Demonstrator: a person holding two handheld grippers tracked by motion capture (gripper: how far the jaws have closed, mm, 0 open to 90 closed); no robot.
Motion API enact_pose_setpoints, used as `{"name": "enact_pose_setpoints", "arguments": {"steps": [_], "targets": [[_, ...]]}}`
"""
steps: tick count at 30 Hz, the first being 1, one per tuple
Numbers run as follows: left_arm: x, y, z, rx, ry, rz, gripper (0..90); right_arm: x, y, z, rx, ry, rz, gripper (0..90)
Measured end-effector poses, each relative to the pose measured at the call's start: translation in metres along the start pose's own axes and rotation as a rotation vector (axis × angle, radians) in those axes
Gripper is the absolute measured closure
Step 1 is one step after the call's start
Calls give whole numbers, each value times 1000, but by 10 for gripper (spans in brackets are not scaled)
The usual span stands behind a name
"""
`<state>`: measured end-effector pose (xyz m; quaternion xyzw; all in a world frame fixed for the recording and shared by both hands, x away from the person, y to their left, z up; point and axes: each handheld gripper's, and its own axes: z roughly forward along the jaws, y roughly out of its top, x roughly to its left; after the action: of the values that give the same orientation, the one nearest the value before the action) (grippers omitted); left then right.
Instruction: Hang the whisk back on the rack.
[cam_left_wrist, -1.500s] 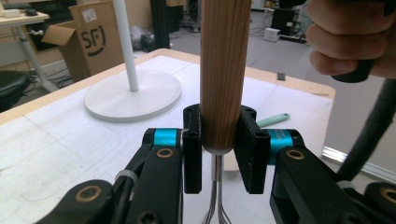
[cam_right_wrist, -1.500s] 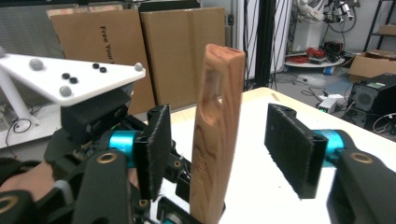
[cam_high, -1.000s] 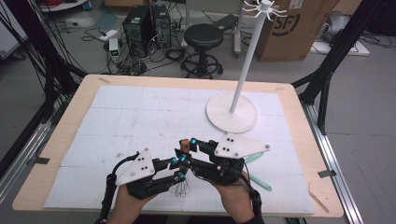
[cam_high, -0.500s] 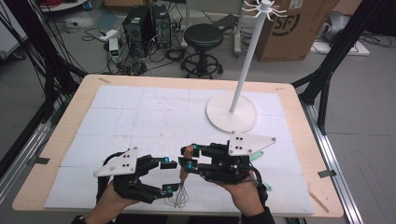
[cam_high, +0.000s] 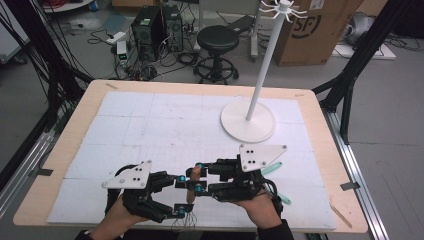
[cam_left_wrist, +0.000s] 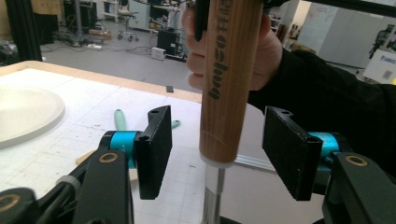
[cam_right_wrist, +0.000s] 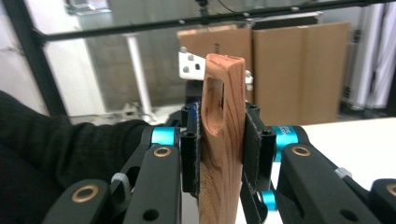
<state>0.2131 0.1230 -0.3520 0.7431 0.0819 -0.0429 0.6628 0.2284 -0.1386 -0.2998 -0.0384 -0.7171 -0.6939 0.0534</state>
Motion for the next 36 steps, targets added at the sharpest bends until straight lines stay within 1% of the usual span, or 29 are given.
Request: {"name": "enact_pose_setpoints", "arguments": {"steps": [1,2,4,5,6,10,11,15,16,17,18,19,22,24,27,29,30,31,32,33,35,36], "targets": [[0,-1,2,5,-15,6,471,-1,-2,2,-9,25,9,714],[0,-1,3,9,-22,5,479,-2,-3,3,-13,39,8,714],[0,-2,4,19,-40,18,509,-3,-4,5,-12,59,13,714],[0,-2,4,19,-40,18,523,-3,-4,5,-12,59,13,714],[0,-2,5,23,-48,17,537,-4,-5,6,-11,75,14,714],[0,-3,5,25,-54,16,598,-4,-6,6,-17,82,17,713],[0,-3,5,22,-62,22,619,-4,-6,6,-25,92,19,713],[0,-3,6,21,-65,29,668,-4,-6,6,-24,90,18,714],[0,-3,7,13,-54,26,689,-4,-6,6,-22,85,22,713],[0,-3,7,13,-54,26,698,-5,-6,6,-25,80,22,713],[0,-3,6,10,-41,23,700,-5,-7,5,-28,77,29,714],[0,-3,6,10,-40,22,702,-6,-7,5,-29,74,37,714],[0,-3,6,7,-31,27,705,-7,-7,5,-36,71,38,713],[-2,-3,5,5,-11,37,706,-7,-7,5,-36,70,39,712],[-3,-2,4,0,18,43,708,-7,-6,5,-39,56,42,706],[-3,-1,3,2,60,45,708,-6,-5,5,-43,26,46,683],[-3,0,2,9,88,47,708,-4,-4,5,-51,-7,42,584],[-3,0,1,7,113,44,708,-3,-3,4,-62,-78,49,442],[-3,0,1,7,113,44,708,-3,-3,4,-62,-78,49,442],[-2,0,-1,7,145,41,708,-4,0,3,-62,-187,60,349],[-1,1,-3,13,224,27,708,-3,1,0,-60,-267,55,297],[0,2,-4,21,266,27,708,-3,1,0,-62,-307,58,268]]}}
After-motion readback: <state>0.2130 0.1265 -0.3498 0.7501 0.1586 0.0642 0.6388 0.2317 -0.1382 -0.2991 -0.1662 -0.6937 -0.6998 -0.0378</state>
